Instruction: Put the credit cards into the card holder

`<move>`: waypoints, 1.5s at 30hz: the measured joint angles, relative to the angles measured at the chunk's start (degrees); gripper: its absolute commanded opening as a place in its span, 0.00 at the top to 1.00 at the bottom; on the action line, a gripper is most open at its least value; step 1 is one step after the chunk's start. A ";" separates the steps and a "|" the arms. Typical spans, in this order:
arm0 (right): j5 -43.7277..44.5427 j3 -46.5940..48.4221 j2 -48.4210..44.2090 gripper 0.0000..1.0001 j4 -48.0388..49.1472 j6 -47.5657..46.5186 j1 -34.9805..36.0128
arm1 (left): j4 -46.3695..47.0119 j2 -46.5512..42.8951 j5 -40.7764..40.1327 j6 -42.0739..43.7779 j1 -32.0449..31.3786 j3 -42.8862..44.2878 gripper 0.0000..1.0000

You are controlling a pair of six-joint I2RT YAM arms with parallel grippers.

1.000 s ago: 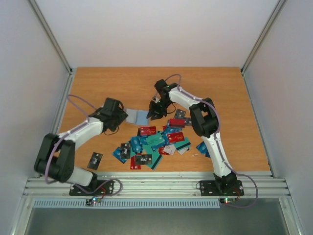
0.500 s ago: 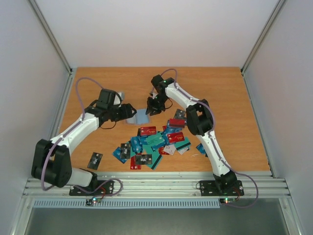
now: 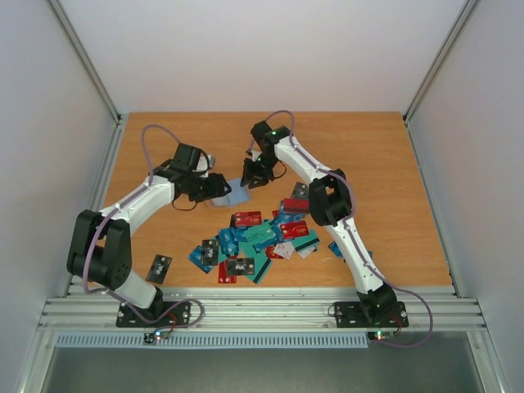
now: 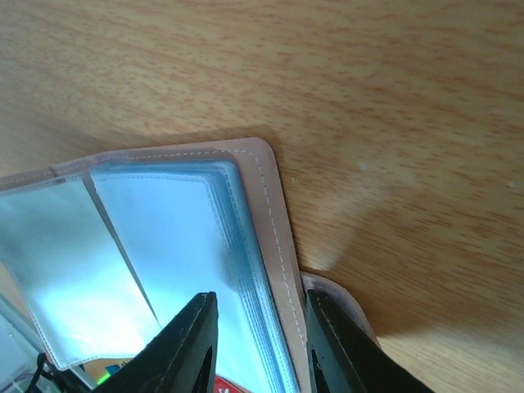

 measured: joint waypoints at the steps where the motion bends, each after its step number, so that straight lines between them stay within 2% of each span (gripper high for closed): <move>1: -0.20 0.00 -0.07 0.66 -0.15 -0.46 -0.04 | -0.44 0.02 -0.33 0.00 0.00 0.13 0.38; 7: 0.02 -0.02 -2.97 0.63 -2.64 -3.37 -0.13 | -4.57 -0.76 -3.65 0.50 0.00 2.38 0.39; 11: 1.66 -4.59 -11.17 0.61 -3.28 -4.76 -0.20 | -9.14 -4.13 -6.43 1.90 -0.13 3.15 0.39; 17: 2.21 -24.85 -31.06 0.54 1.05 -4.35 -0.28 | -17.86 -12.15 -9.66 3.54 -1.77 2.54 0.40; 22: 1.22 -46.71 -45.86 0.46 7.69 -2.01 -0.02 | -22.18 -19.45 -8.81 3.17 -5.05 -3.15 0.41; 29: 1.20 -72.00 -60.08 0.41 14.97 6.38 1.01 | -22.21 -21.18 -5.27 1.25 -12.31 -10.67 0.40; 38: 4.00 -87.86 -73.13 0.37 22.01 21.11 2.93 | -18.43 -19.45 -1.75 1.66 -16.46 -11.50 0.39; 45: 6.19 -95.78 -80.59 0.36 26.97 31.32 6.47 | -17.81 -11.67 -0.92 7.63 -16.85 -4.96 0.36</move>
